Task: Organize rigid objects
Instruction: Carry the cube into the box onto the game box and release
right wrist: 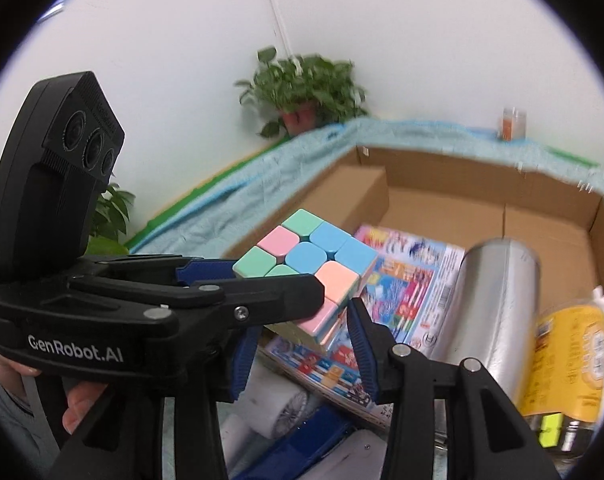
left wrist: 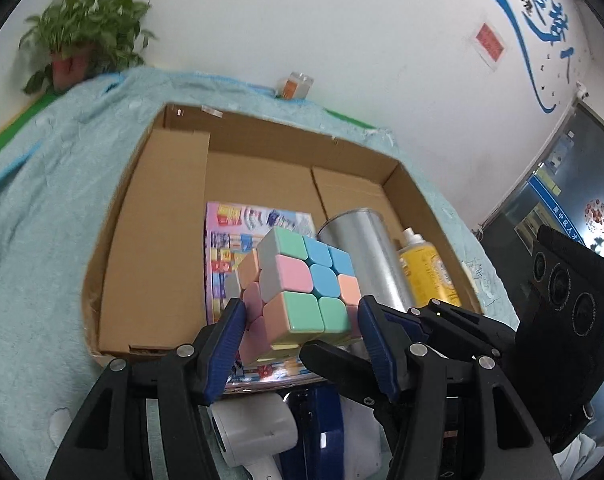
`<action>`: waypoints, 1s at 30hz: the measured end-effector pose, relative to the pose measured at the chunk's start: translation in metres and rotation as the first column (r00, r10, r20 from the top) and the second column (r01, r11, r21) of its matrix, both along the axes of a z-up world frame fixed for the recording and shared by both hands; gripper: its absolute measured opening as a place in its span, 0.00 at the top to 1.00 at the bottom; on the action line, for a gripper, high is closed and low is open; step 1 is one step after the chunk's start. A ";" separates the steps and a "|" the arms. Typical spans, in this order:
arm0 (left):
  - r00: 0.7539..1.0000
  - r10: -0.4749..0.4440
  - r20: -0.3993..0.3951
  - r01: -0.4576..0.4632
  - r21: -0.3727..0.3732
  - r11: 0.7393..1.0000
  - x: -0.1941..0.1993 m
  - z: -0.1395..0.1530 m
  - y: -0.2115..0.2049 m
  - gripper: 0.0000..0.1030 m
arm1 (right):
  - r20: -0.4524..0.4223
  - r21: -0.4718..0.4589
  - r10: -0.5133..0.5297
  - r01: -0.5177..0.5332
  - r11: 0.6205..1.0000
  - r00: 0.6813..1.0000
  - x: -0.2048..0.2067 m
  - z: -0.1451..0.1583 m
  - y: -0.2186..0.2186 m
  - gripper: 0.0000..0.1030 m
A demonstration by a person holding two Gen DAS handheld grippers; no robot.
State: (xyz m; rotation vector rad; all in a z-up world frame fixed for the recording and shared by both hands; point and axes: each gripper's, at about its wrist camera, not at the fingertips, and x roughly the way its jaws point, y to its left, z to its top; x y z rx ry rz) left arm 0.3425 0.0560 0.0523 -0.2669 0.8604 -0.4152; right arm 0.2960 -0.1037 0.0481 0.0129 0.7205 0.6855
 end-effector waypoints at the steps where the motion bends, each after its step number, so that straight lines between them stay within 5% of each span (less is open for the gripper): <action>1: 1.000 -0.002 -0.013 0.002 0.004 1.000 0.003 -0.008 0.000 0.48 | -0.024 -0.002 0.000 0.000 1.000 1.000 0.003 -0.007 0.000 0.59; 5: 0.999 0.001 -0.048 -0.001 -0.015 1.000 0.003 -0.031 0.008 0.55 | -0.077 -0.059 0.014 -0.019 0.998 0.997 0.002 -0.026 0.008 0.59; 13: 1.000 0.002 -0.031 -0.003 -0.055 0.998 0.000 -0.032 0.023 0.67 | -0.103 -0.024 0.036 -0.039 0.999 0.994 -0.002 -0.026 0.002 0.59; 26: 0.999 0.030 -0.042 -0.030 0.003 1.000 -0.023 -0.029 0.021 0.67 | -0.161 0.011 0.006 -0.005 1.000 0.987 -0.006 -0.032 0.010 0.61; 29: 0.998 0.056 0.020 -0.056 0.034 0.998 -0.030 -0.020 0.027 0.59 | -0.119 -0.045 -0.079 0.074 0.996 0.990 -0.016 -0.025 0.005 0.53; 30: 0.997 0.065 0.052 -0.067 0.029 0.997 -0.036 -0.015 0.031 0.44 | -0.085 -0.069 -0.121 0.115 0.991 0.989 -0.023 -0.021 0.002 0.45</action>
